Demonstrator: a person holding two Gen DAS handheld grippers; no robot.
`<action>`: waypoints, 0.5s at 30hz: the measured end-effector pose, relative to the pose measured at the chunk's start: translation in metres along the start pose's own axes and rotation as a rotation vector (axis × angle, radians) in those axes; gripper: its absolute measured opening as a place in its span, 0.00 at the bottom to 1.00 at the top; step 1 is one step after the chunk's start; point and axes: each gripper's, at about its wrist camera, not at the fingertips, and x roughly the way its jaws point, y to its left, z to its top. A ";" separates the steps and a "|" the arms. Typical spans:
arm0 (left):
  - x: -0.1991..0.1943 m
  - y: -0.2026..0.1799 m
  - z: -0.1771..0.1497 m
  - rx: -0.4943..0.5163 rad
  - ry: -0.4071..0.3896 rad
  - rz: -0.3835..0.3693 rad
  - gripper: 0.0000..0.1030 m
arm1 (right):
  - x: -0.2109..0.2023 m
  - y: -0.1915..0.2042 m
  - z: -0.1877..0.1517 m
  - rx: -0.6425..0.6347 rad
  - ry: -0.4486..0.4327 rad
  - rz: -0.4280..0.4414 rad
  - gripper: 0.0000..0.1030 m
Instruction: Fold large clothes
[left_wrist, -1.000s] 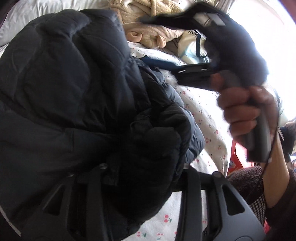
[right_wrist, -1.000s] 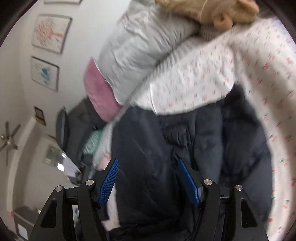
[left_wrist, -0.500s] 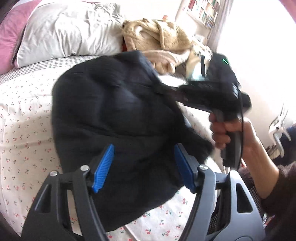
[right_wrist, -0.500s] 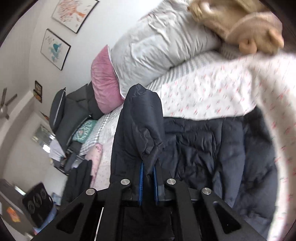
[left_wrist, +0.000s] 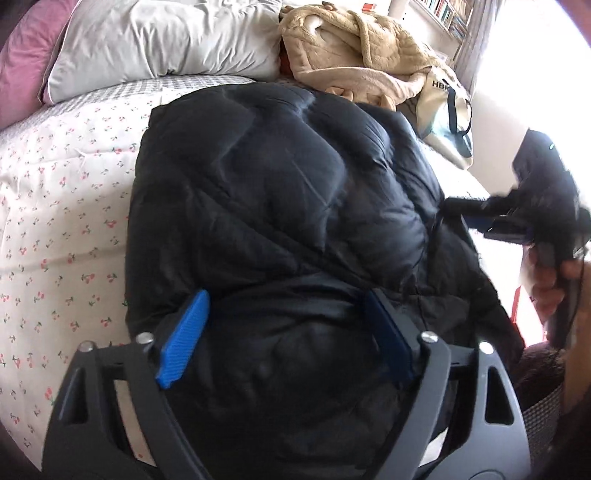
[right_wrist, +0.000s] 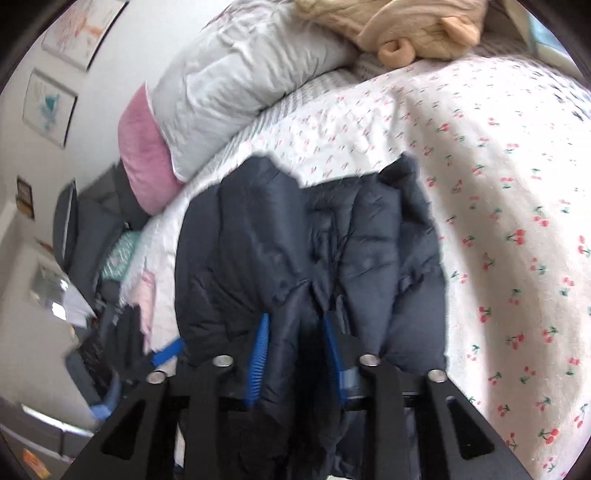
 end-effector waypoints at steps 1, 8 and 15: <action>0.001 -0.002 0.001 0.004 -0.002 0.007 0.88 | -0.007 -0.005 0.002 0.019 -0.022 -0.027 0.87; 0.009 -0.003 0.001 0.001 -0.012 0.035 0.99 | 0.018 -0.025 0.002 0.170 0.090 0.101 0.94; 0.012 0.004 0.003 -0.031 0.024 0.063 0.99 | 0.053 0.024 -0.008 -0.028 0.086 0.017 0.49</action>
